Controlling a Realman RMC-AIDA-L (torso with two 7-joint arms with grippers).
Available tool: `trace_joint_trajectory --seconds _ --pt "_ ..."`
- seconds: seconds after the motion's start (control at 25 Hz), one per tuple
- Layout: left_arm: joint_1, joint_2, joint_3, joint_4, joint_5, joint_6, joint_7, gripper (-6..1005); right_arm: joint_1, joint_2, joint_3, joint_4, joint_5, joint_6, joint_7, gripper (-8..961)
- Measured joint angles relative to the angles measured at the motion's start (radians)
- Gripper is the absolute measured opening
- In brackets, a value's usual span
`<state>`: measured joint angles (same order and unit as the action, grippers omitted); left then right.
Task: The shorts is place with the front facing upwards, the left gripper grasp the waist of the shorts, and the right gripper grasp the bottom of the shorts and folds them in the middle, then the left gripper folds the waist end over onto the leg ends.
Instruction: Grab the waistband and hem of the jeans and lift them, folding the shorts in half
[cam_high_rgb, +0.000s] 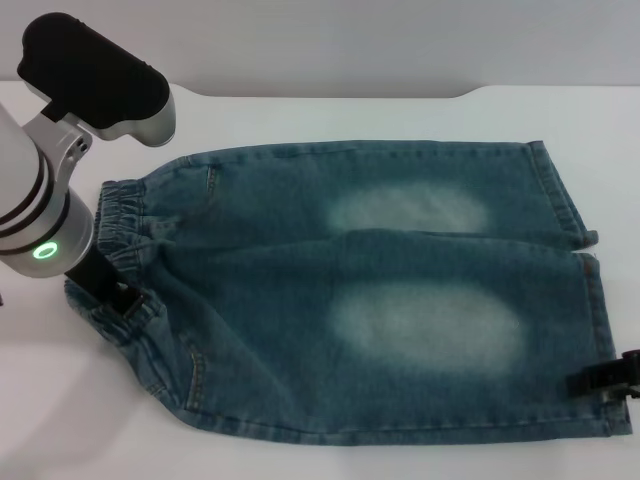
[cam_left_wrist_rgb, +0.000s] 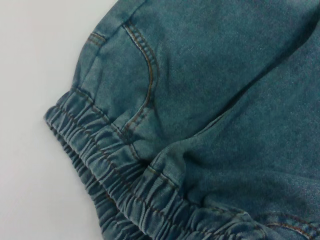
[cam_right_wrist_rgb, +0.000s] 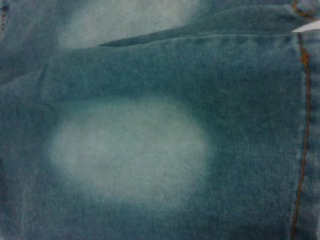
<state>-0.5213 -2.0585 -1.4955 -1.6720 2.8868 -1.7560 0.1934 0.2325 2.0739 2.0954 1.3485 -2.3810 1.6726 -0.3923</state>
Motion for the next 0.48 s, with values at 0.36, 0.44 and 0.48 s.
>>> trace_joint_trajectory --seconds 0.36,0.44,0.48 --pt "0.004 0.002 0.000 0.001 0.000 0.003 0.004 45 -0.011 -0.002 -0.024 0.113 -0.031 0.052 0.068 568" --pt "0.003 0.002 0.000 0.006 0.000 0.011 0.009 45 -0.011 0.000 -0.044 0.126 -0.053 0.054 0.071 568" --pt "0.003 0.002 0.000 0.009 0.000 0.014 0.012 45 -0.011 0.000 -0.061 0.132 -0.062 0.053 0.072 568"
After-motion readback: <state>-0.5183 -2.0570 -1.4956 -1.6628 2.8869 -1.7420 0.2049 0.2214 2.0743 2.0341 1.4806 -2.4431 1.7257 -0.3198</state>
